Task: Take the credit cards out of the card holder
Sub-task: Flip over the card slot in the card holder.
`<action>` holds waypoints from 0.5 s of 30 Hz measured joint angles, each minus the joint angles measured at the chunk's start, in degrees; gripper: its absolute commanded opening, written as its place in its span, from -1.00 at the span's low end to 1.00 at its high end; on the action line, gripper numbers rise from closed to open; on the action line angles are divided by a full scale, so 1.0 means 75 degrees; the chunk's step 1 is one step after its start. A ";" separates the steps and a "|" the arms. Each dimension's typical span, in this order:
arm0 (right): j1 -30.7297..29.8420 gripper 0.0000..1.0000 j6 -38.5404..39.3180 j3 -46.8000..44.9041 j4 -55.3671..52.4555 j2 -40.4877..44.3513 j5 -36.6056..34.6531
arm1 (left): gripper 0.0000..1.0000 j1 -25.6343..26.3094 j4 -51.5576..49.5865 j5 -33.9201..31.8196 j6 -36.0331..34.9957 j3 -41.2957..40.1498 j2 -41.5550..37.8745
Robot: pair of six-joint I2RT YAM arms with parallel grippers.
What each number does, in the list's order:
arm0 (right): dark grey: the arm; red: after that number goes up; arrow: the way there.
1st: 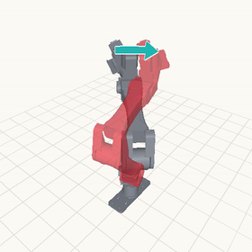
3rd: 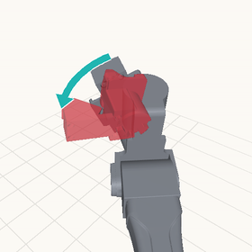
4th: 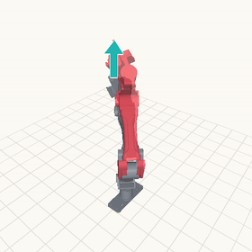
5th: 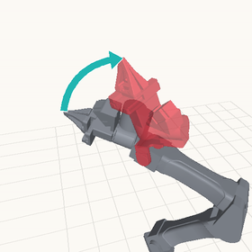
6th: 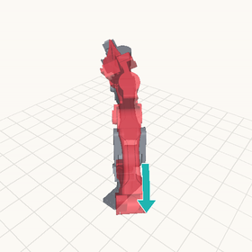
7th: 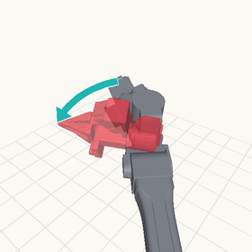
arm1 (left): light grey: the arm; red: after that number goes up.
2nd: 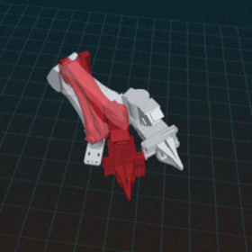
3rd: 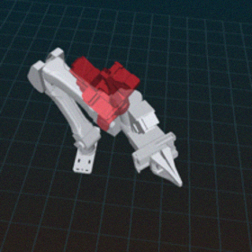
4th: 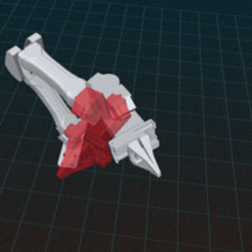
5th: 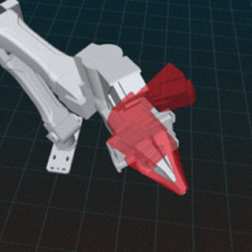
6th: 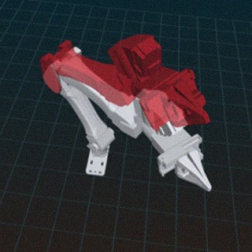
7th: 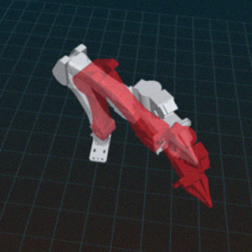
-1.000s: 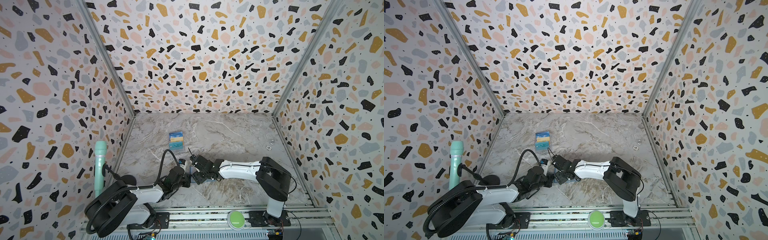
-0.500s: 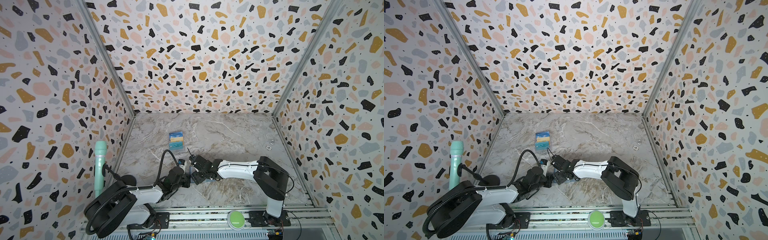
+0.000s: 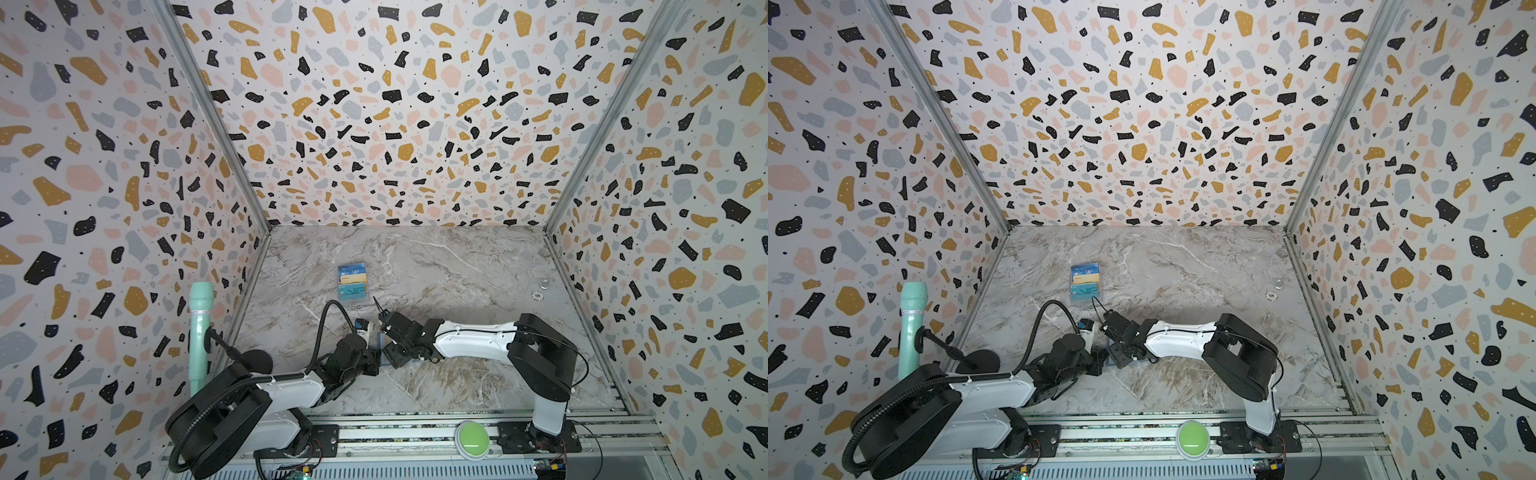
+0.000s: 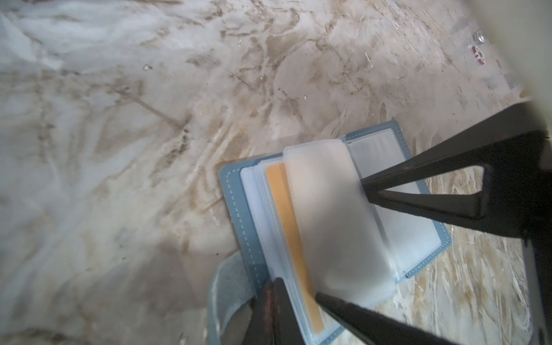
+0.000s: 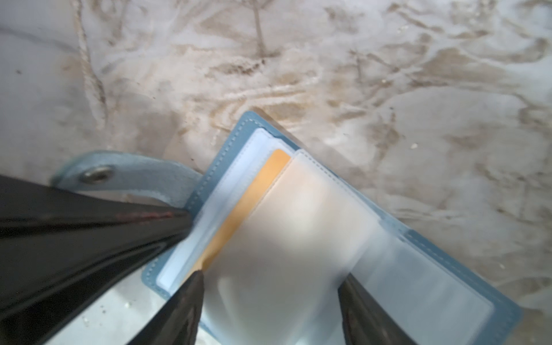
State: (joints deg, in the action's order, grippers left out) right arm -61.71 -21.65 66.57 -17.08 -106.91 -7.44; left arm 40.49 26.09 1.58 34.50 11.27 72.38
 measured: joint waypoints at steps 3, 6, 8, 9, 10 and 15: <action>0.0076 0.34 0.0000 -0.0087 -0.0117 0.0099 -0.0108 | -0.87 -0.0009 -0.0023 0.0000 0.0000 0.0000 -0.0015; 0.0163 0.30 0.0003 -0.0157 -0.0245 0.0187 -0.0189 | -0.87 -0.0020 -0.0041 0.0006 0.0000 0.0000 -0.0023; 0.0230 0.26 -0.0003 -0.0207 -0.0338 0.0242 -0.0262 | -0.87 -0.0029 -0.0047 0.0012 0.0000 -0.0006 -0.0035; 0.0259 0.23 -0.0009 -0.0227 -0.0376 0.0268 -0.0300 | -0.87 -0.0029 -0.0050 0.0012 0.0000 -0.0006 -0.0041; 0.0294 0.19 -0.0015 -0.0236 -0.0428 0.0286 -0.0335 | -0.87 -0.0032 -0.0050 0.0012 0.0000 -0.0006 -0.0044; 0.0475 -0.09 -0.0050 -0.0286 -0.0702 0.0364 -0.0493 | -0.87 -0.0035 -0.0055 0.0012 0.0000 -0.0015 -0.0052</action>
State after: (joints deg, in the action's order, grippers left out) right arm -58.15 -22.02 64.42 -22.35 -104.18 -11.14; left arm 40.23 25.67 1.67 34.50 11.16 71.99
